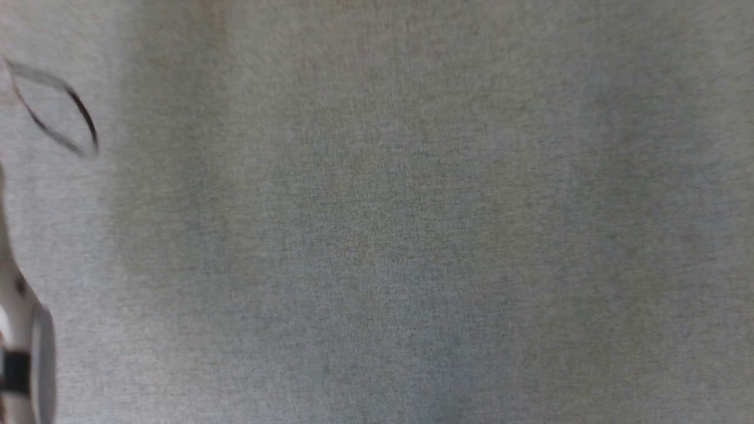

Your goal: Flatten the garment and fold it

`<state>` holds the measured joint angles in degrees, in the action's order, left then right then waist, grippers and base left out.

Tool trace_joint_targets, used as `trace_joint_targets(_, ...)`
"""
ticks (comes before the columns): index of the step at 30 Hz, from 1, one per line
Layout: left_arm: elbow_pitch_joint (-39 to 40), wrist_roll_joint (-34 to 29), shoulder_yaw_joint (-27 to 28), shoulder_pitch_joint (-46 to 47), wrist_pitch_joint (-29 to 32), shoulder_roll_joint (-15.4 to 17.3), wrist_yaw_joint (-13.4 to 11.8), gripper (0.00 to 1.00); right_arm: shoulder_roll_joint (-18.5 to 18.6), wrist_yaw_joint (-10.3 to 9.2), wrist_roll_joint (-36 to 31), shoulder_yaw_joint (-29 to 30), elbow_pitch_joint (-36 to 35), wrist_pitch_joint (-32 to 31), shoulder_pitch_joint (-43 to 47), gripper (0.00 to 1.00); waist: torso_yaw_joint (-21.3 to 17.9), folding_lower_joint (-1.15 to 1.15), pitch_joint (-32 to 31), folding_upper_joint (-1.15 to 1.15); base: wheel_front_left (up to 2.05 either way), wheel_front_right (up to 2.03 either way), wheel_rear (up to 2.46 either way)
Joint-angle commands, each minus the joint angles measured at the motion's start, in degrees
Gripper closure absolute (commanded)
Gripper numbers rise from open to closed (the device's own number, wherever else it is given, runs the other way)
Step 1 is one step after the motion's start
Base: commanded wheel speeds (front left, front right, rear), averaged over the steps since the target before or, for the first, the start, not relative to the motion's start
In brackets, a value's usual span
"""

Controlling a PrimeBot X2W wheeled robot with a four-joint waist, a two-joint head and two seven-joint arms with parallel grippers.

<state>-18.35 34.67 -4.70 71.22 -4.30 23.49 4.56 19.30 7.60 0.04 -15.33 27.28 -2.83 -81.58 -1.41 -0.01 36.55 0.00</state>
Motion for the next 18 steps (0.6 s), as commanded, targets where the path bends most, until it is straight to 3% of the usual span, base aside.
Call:
trace_joint_targets(1, 0.7, 0.4, 0.3, -1.6, 0.0, 0.2, 0.4, 1.0, 0.7, -0.11, 0.7, 0.0, -0.7, 0.1, 1.6, 1.0, 0.1, 0.01, -3.8, 0.0, 0.0, 0.0, 0.0)
trace_joint_targets(9, 14.0, 3.1, 0.6, -25.4, 1.5, 0.0, -0.8, 1.0, 3.5, -0.11, 8.3, 5.4, -16.9, -4.7, 27.0, 1.0, 0.8, 0.01, -12.4, 0.0, 0.0, 0.0, 0.0)
trace_joint_targets(18, 24.5, 2.0, -1.3, -49.9, 1.2, -1.1, -4.3, 1.0, -0.5, -0.11, 10.8, 13.1, -32.3, -8.8, 52.0, 1.0, 1.2, 0.01, -20.4, 0.0, 0.0, 0.0, 0.0)
